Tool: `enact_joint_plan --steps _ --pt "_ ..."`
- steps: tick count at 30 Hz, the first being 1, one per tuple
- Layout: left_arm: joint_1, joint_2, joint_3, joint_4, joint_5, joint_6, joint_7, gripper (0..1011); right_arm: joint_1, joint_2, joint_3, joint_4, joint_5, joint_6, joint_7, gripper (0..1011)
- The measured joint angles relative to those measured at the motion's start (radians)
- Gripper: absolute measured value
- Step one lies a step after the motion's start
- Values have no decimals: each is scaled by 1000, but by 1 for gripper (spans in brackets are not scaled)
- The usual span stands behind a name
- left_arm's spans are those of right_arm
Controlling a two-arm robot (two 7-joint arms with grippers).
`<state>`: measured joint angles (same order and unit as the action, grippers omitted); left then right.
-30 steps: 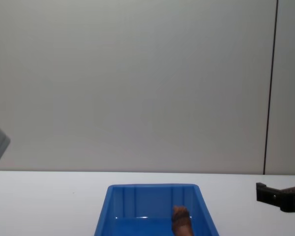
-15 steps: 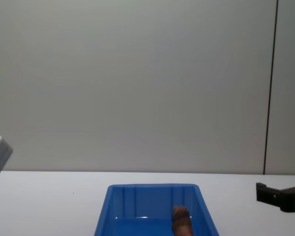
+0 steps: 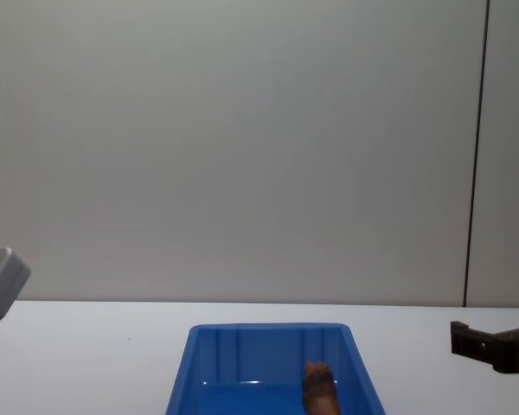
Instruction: Pick up the two dolls from the table and place them into the box.
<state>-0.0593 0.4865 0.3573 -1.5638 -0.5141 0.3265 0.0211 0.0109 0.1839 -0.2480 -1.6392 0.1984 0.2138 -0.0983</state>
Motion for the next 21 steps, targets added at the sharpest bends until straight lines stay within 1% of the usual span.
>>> enact_joint_plan --steps 4,5,6,7,9,16,21 --pt "-8 -6 -1 8 3 4 -3 458 0 0 0 0 0 0 0 1001" --pt "-9 -8 -1 9 4 4 -4 458 0 0 0 0 0 0 0 1001" --pt "-12 -10 -1 11 6 5 -5 392 0 0 0 0 0 0 0 1001" --pt "-14 -12 -2 12 8 6 -5 351 0 0 0 0 0 0 0 1001" --pt "-16 -13 -2 13 10 6 -6 306 0 0 0 0 0 0 0 1001" --pt "-22 -19 -3 8 22 2 -10 246 0 0 0 0 0 0 0 1001" --pt "-26 -21 -5 -6 38 -14 -19 219 0 0 0 0 0 0 0 1001"
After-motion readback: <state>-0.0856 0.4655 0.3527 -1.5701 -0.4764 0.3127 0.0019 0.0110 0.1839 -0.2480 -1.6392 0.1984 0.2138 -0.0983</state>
